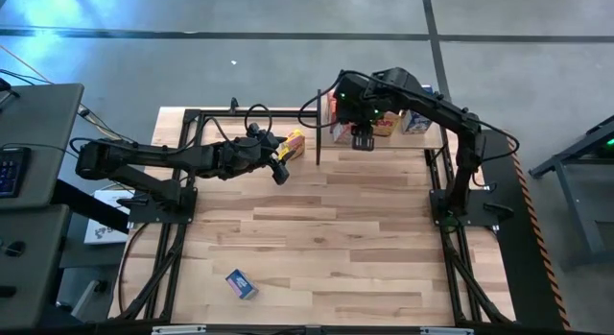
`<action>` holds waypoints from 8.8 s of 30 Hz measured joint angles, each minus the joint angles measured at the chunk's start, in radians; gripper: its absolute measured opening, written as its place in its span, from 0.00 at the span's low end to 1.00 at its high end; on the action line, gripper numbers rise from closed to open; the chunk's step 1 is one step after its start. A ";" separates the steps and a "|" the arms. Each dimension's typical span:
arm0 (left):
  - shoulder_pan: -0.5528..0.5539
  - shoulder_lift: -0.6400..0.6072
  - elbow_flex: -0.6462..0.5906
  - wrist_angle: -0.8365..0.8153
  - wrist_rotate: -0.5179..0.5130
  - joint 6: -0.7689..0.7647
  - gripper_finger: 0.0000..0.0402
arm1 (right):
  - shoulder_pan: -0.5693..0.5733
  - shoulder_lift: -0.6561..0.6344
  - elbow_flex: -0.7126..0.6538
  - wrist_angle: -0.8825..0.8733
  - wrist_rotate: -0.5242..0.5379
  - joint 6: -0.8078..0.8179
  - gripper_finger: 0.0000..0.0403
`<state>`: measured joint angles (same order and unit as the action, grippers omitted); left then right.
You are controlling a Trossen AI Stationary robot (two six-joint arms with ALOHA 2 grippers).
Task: Stack cereal on shelf
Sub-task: Put the orange cereal box on the shelf aligned with the other orange cereal boxes, then put the blue cereal box on the shelf aligned with the other blue cereal boxes
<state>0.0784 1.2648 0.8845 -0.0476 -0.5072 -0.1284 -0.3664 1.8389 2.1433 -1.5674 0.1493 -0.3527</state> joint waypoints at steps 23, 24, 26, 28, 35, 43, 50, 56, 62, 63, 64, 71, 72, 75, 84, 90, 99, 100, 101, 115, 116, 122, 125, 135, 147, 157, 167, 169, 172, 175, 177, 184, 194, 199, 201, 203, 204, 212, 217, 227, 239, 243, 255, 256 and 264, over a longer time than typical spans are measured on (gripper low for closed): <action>0.000 0.000 0.000 0.000 0.000 0.000 0.52 | 0.002 0.065 0.000 0.054 0.034 -0.027 0.47; 0.000 0.000 0.000 0.000 0.000 0.000 0.52 | 0.002 0.065 0.000 0.056 0.035 -0.030 0.48; 0.000 0.000 0.000 0.000 0.000 0.000 0.52 | 0.002 0.065 0.000 0.069 0.035 -0.034 0.48; 0.000 0.000 0.000 0.000 0.000 0.000 0.52 | 0.002 0.066 0.000 0.077 0.035 -0.043 0.49; 0.000 0.000 0.000 0.000 0.000 0.000 0.52 | 0.002 0.066 0.002 0.089 0.034 -0.060 0.50; 0.000 0.000 0.000 0.000 0.000 0.000 0.52 | 0.002 0.066 0.002 0.093 0.029 -0.075 0.51; 0.000 0.000 0.000 0.000 0.000 0.000 0.52 | 0.002 0.066 0.002 0.091 0.055 -0.063 0.69; 0.000 0.000 0.000 0.000 0.000 0.000 0.52 | 0.002 0.054 0.003 0.089 0.078 -0.074 0.73; 0.000 0.000 0.000 0.000 0.000 0.000 0.52 | 0.003 0.018 0.004 0.089 0.079 -0.075 0.73; 0.000 0.000 0.000 0.000 0.000 0.000 0.52 | 0.007 0.010 0.004 0.089 0.079 -0.075 0.73; 0.000 0.000 0.000 0.000 0.000 0.000 0.52 | 0.007 0.002 0.004 0.089 0.079 -0.075 0.73; 0.000 0.000 0.000 0.000 0.000 0.000 0.52 | 0.041 -0.059 0.004 0.100 0.084 -0.075 0.73; 0.000 0.000 0.000 0.000 0.000 0.000 0.52 | 0.047 -0.068 0.004 0.104 0.084 -0.073 0.73; 0.000 0.000 0.000 0.000 0.000 0.000 0.52 | 0.067 -0.093 0.004 0.107 0.085 -0.065 0.73; 0.000 0.000 0.000 0.000 0.000 0.000 0.52 | 0.131 -0.186 0.004 0.086 0.090 0.001 0.73; 0.000 0.000 0.000 0.000 0.000 0.000 0.52 | 0.165 -0.247 0.004 0.058 0.080 0.067 0.73; 0.000 0.000 0.000 0.000 0.000 0.000 0.52 | 0.210 -0.289 0.002 -0.003 0.075 0.184 0.73; 0.000 0.000 0.000 0.000 0.000 0.000 0.52 | 0.214 -0.293 0.002 -0.004 0.067 0.196 0.73; 0.000 0.000 0.000 0.000 0.000 0.000 0.52 | 0.219 -0.296 0.002 -0.004 0.050 0.199 0.73; -0.019 -0.004 0.000 0.000 0.176 0.186 0.52 | 0.272 -0.302 0.001 -0.004 0.015 0.283 0.73; -0.033 -0.004 0.000 0.002 0.207 0.235 0.52 | 0.273 -0.302 0.001 -0.004 0.014 0.295 0.73; -0.149 -0.004 0.045 -0.077 0.237 0.466 0.52 | 0.277 -0.302 0.001 -0.004 0.012 0.354 0.73; -0.211 -0.004 0.099 -0.191 0.237 0.497 0.52 | 0.278 -0.302 0.001 -0.004 0.012 0.356 0.73; -0.371 -0.006 0.299 -0.500 0.236 0.426 0.52 | 0.278 -0.302 0.001 -0.004 0.012 0.357 0.73; -0.486 -0.005 0.482 -0.699 0.188 0.267 0.52 | 0.278 -0.302 0.001 -0.001 0.012 0.401 0.73; -0.534 -0.006 0.601 -0.802 0.188 0.298 0.52 | 0.278 -0.302 0.001 0.023 0.012 0.419 0.73; -0.529 -0.005 0.612 -0.881 0.124 0.335 0.52 | 0.278 -0.302 0.000 0.023 0.013 0.468 0.73; -0.528 -0.005 0.612 -0.888 0.030 0.340 0.52 | 0.278 -0.302 0.000 0.024 0.013 0.468 0.73; -0.528 -0.005 0.612 -0.875 -0.180 0.313 0.52 | 0.277 -0.302 0.000 0.023 0.017 0.475 0.73; -0.528 -0.005 0.612 -0.885 -0.258 0.317 0.52 | 0.277 -0.302 0.000 0.024 0.041 0.484 0.73; -0.539 -0.005 0.612 -0.883 -0.262 0.344 0.52 | 0.277 -0.302 0.000 0.023 0.050 0.484 0.73; -0.653 -0.005 0.612 -0.884 -0.259 0.272 0.52 | 0.277 -0.302 0.000 0.023 0.058 0.484 0.73; -0.825 -0.005 0.612 -0.883 -0.226 0.166 0.52 | 0.277 -0.302 0.000 0.024 0.058 0.513 0.73; -0.839 -0.005 0.612 -0.883 0.009 0.093 0.52 | 0.277 -0.301 0.000 0.023 0.058 0.538 0.73; -0.833 -0.005 0.612 -0.887 0.098 0.022 0.52 | 0.277 -0.301 0.000 0.024 0.058 0.539 0.73; -0.823 -0.001 0.612 -0.905 0.171 -0.036 0.52 | 0.277 -0.301 0.000 0.024 0.058 0.542 0.73; -0.820 0.000 0.612 -0.921 0.197 -0.057 0.52 | 0.277 -0.301 0.000 0.024 0.058 0.553 0.73; -0.818 0.024 0.612 -0.998 0.236 -0.159 0.52 | 0.275 -0.301 0.000 0.024 0.058 0.562 0.73; -0.819 0.079 0.612 -1.013 0.311 -0.128 0.52 | 0.275 -0.301 0.000 0.036 0.058 0.565 0.73; -0.837 0.170 0.612 -1.075 0.392 -0.158 0.52 | 0.275 -0.300 0.000 0.068 0.058 0.556 0.73; -0.879 0.266 0.612 -1.094 0.393 -0.185 0.52 | 0.275 -0.300 0.000 0.068 0.034 0.554 0.73; -0.878 0.302 0.612 -1.109 0.393 -0.214 0.52 | 0.275 -0.300 0.000 0.069 0.034 0.554 0.73; -0.878 0.377 0.611 -1.112 0.393 -0.238 0.52 | 0.275 -0.300 0.000 0.069 0.034 0.554 0.73; -0.878 0.379 0.611 -1.111 0.393 -0.242 0.52 | 0.275 -0.300 0.000 0.069 0.034 0.554 0.73; -0.879 0.384 0.611 -1.103 0.387 -0.315 0.52 | 0.275 -0.300 0.000 0.069 0.034 0.554 0.73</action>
<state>-0.8001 1.6485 1.4956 -1.1507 -0.1204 -0.4431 -0.0914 1.5387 2.1437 -1.4986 0.1833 0.2013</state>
